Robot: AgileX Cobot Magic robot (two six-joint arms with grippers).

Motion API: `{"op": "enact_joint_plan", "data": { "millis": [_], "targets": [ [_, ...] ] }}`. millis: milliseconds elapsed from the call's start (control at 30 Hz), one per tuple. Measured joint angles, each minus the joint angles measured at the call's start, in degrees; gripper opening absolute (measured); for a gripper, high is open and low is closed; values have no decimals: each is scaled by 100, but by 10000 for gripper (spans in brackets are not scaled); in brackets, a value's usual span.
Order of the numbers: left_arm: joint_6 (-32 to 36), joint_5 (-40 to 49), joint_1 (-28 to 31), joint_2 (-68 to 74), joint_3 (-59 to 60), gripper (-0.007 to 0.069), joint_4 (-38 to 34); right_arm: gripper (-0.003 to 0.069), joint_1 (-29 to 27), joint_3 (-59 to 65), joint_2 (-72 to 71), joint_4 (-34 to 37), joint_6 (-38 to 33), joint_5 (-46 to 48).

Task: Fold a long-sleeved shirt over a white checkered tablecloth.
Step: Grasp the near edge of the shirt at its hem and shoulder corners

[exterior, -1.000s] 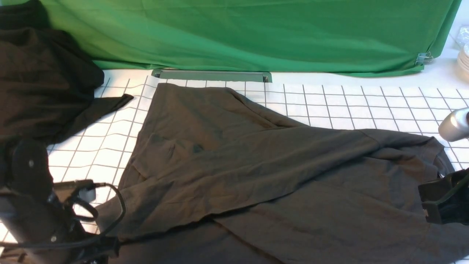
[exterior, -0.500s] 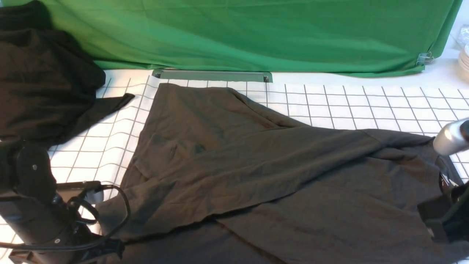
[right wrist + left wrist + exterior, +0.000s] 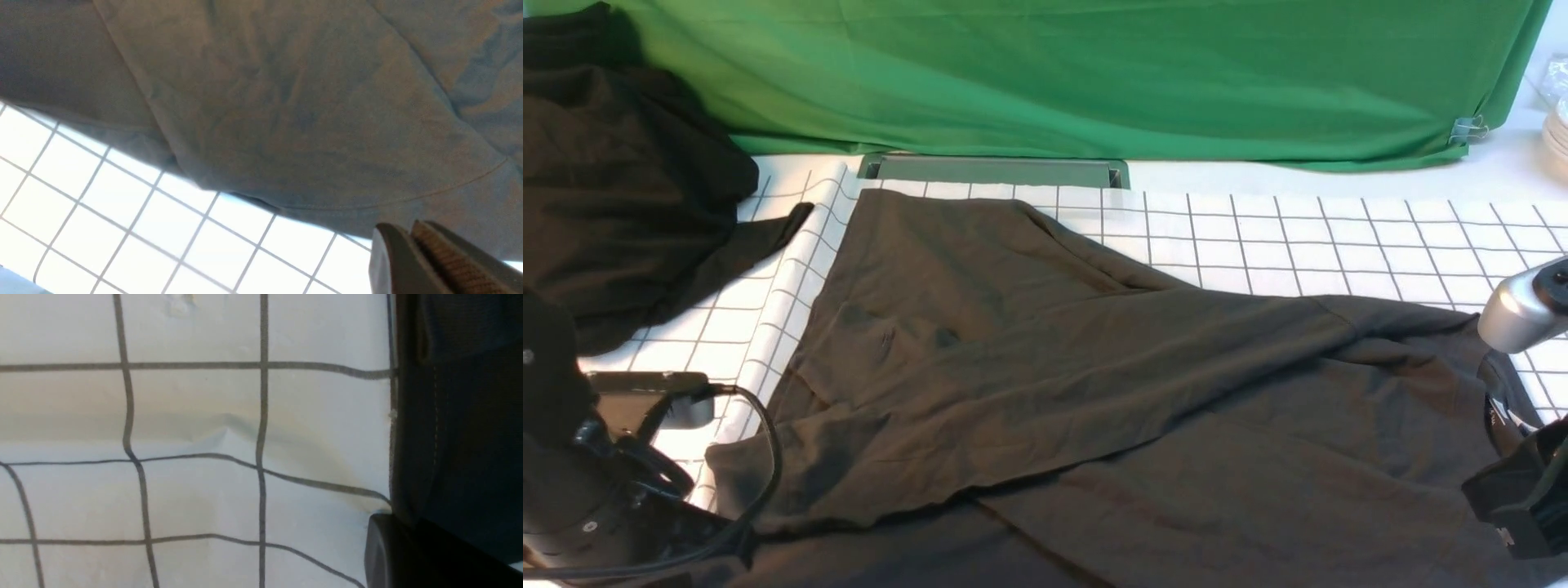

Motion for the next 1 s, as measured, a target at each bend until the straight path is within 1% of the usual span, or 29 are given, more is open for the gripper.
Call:
{"op": "enact_joint_plan", "data": {
  "millis": [133, 167, 200, 267, 333, 400, 433, 467, 567, 667, 833, 900, 1000],
  "targets": [
    [137, -119, 0, 71, 0, 69, -222, 52, 0, -2, 6, 0, 0, -64],
    [191, -144, 0, 124, 0, 120, -238, 52, 0, -7, 6, 0, -5, -64],
    [196, -153, 0, 140, 0, 151, -238, 52, 0, -8, 6, 0, -5, -64],
    [225, -173, 0, 167, 0, 249, -239, 52, 0, -8, 6, 0, -5, -64],
    [264, -158, 0, 177, 0, 312, -251, 52, 0, -8, 6, 0, -5, -64],
    [403, -26, 0, 179, 0, 395, -251, 52, 0, -8, 6, 0, -5, -59],
    [412, -16, 0, 178, 0, 400, -251, 52, 0, -8, 6, 0, -5, -59],
    [473, 89, 0, 178, 0, 424, -263, 52, 0, -8, 6, 0, -5, -59],
    [530, 254, 0, 178, 0, 424, -368, 52, 0, -8, 6, 0, -5, -65],
    [628, 262, 0, 178, 6, 394, -436, 52, 0, -8, 6, 0, -5, -93],
    [683, 58, 0, 178, 6, 291, -499, 52, 0, -8, 6, 0, -5, -127],
    [683, 15, 0, 178, 6, 271, -499, 52, 0, -8, 6, 0, -5, -139],
    [687, -11, 0, 178, 6, 190, -499, 52, 0, -8, 6, 0, -5, -162]
  ]
}}
